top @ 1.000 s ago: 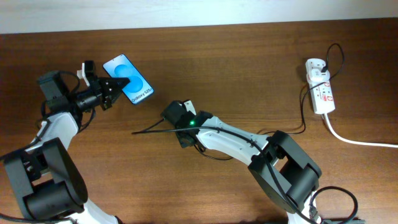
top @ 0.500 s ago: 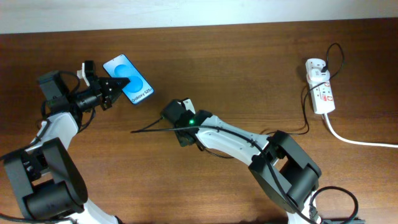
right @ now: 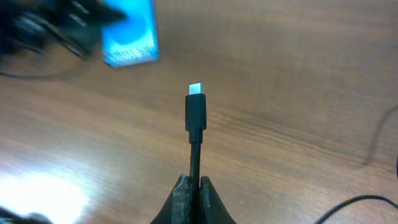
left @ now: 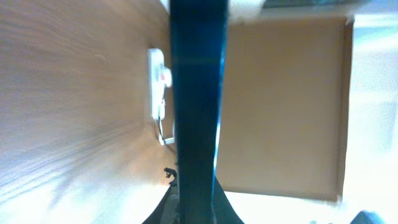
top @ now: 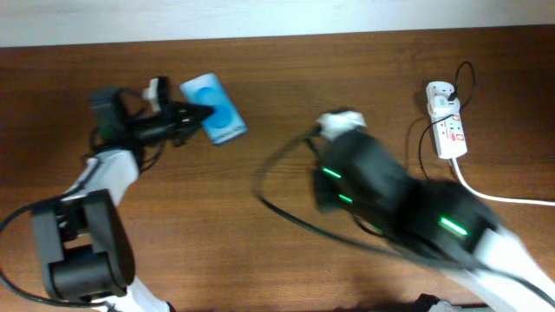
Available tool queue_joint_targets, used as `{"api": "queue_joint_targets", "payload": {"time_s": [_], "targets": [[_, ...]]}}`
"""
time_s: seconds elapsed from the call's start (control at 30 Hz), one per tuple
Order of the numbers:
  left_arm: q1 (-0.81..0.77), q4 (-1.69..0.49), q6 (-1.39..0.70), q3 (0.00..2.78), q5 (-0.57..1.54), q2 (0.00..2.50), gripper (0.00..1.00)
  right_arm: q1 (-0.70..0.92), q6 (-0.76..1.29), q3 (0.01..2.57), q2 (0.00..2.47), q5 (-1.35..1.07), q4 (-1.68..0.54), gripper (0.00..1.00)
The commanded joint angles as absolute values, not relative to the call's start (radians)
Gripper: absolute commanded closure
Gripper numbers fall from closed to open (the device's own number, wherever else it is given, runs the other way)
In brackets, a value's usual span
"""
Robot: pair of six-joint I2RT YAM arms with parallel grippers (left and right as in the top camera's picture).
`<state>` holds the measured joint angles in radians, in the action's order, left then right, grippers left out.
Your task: Plug charger to phone and switch on socket
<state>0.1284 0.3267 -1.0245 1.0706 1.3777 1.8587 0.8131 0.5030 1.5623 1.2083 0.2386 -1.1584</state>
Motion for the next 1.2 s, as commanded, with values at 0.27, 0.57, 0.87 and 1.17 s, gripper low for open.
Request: {"api": "queue_joint_targets", "payload": {"time_s": [0.27,0.57,0.87,1.17], "targets": [[-0.203,0.782,-1.601,1.082,1.206,1.853,1.00,0.812,0.696,1.161,1.077,0.242,-0.919,0.96],[-0.202,0.899,-1.560,1.082,1.232,1.853,1.00,0.812,0.668,1.161,1.178,0.228,-0.788,0.96],[-0.202,0.901,-1.554,1.082,1.275,1.853,1.00,0.811,0.580,1.161,1.177,0.210,-0.706,0.96],[-0.169,0.905,-1.555,1.082,1.317,1.853,1.00,0.811,0.584,1.161,1.177,0.218,-0.699,0.96]]}}
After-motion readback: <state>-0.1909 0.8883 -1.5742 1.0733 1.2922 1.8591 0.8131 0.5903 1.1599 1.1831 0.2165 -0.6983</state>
